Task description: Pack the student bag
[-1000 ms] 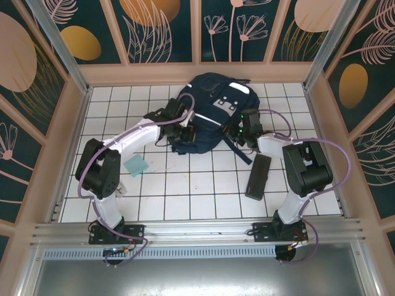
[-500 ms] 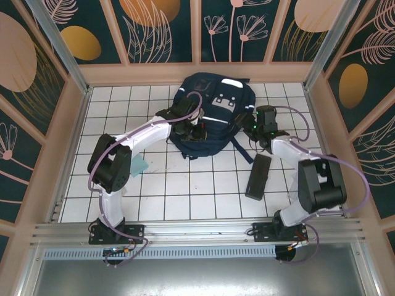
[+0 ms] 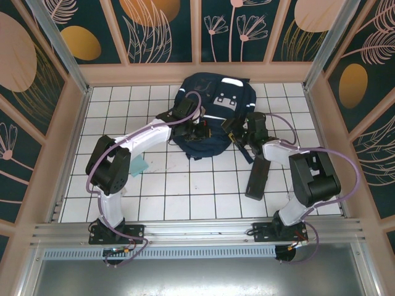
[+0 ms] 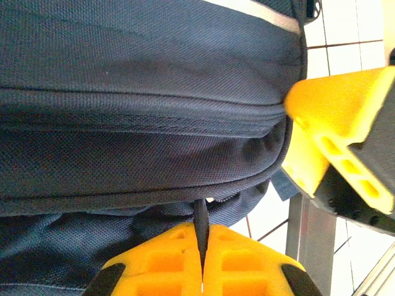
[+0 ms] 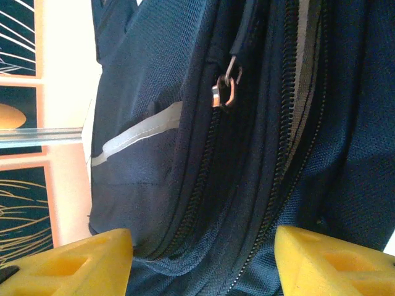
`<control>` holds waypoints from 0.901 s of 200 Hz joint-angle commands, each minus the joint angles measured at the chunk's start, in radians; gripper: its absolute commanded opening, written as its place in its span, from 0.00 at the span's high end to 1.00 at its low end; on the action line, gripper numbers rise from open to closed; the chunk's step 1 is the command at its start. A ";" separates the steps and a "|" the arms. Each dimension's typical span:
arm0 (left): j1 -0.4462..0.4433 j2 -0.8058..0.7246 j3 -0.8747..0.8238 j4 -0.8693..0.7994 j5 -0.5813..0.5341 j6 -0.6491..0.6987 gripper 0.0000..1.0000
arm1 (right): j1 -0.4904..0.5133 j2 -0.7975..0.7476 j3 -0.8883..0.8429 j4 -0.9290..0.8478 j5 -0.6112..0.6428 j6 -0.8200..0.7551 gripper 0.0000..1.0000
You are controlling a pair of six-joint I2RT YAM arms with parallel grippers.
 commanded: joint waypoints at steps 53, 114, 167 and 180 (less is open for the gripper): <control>-0.014 -0.046 -0.010 0.074 0.035 0.023 1.00 | 0.051 0.067 -0.007 0.233 -0.033 0.132 0.86; 0.042 -0.102 -0.119 -0.115 -0.204 0.148 1.00 | 0.024 0.014 -0.023 0.217 0.050 0.101 1.00; 0.120 -0.090 -0.131 -0.072 -0.161 0.203 1.00 | 0.023 -0.012 -0.021 0.186 0.070 0.065 1.00; 0.115 -0.069 -0.110 -0.064 -0.086 0.216 1.00 | 0.031 0.000 -0.011 0.212 0.041 0.072 1.00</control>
